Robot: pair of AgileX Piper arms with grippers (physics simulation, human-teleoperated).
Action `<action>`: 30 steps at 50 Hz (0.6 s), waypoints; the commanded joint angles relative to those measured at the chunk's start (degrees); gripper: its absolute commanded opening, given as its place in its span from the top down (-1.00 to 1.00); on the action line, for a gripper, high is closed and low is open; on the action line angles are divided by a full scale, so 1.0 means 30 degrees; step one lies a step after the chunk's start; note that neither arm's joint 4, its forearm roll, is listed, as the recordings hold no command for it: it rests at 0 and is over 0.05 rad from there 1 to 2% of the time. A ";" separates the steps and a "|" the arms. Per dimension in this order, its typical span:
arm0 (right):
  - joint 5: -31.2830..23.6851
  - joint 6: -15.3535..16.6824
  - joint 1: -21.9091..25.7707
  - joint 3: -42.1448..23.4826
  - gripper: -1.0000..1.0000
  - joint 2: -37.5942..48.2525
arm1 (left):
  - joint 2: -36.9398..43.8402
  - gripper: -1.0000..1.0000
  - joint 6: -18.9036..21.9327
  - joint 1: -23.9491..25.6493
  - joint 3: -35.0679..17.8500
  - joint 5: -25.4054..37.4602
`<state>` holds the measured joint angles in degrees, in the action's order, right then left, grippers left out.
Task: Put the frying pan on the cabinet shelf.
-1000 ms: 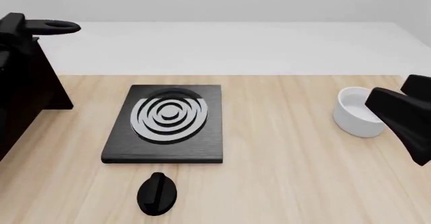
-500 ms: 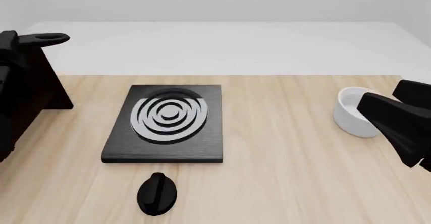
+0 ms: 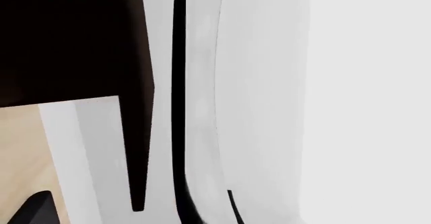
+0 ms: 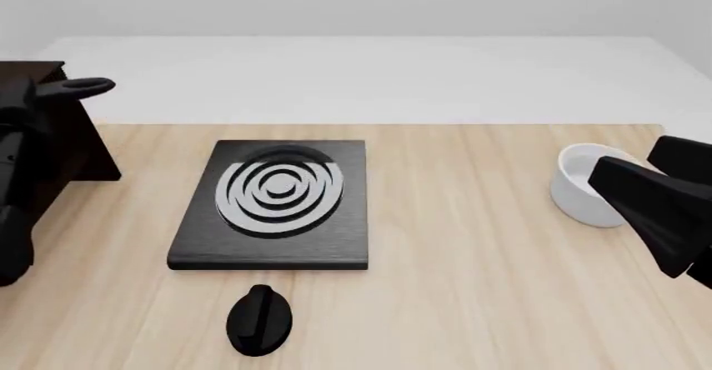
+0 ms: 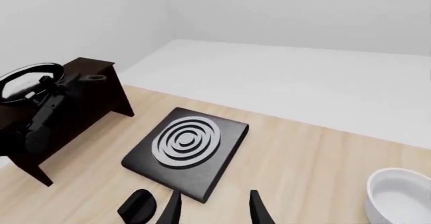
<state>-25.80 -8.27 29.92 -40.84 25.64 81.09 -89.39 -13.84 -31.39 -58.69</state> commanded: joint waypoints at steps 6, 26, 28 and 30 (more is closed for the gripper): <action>0.0098 -0.0013 -0.0113 0.0147 -1.00 -0.0018 | 0.0056 1.00 0.0152 -0.0128 0.0133 -0.0726; 0.0090 0.0065 -0.0159 0.0216 -1.00 0.0059 | 0.0590 -1.00 0.0446 -0.0453 0.0016 -0.0872; 0.0091 0.0038 -0.0162 0.0244 -1.00 0.0028 | 0.0513 -1.00 0.0501 -0.0422 0.0003 -0.0831; 0.0086 0.0009 -0.0180 0.0286 -1.00 -0.0013 | 0.0456 -1.00 0.0533 -0.0395 0.0013 -0.0801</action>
<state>-25.53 -8.16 29.50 -40.27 25.75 82.49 -88.32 -14.92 -31.03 -61.02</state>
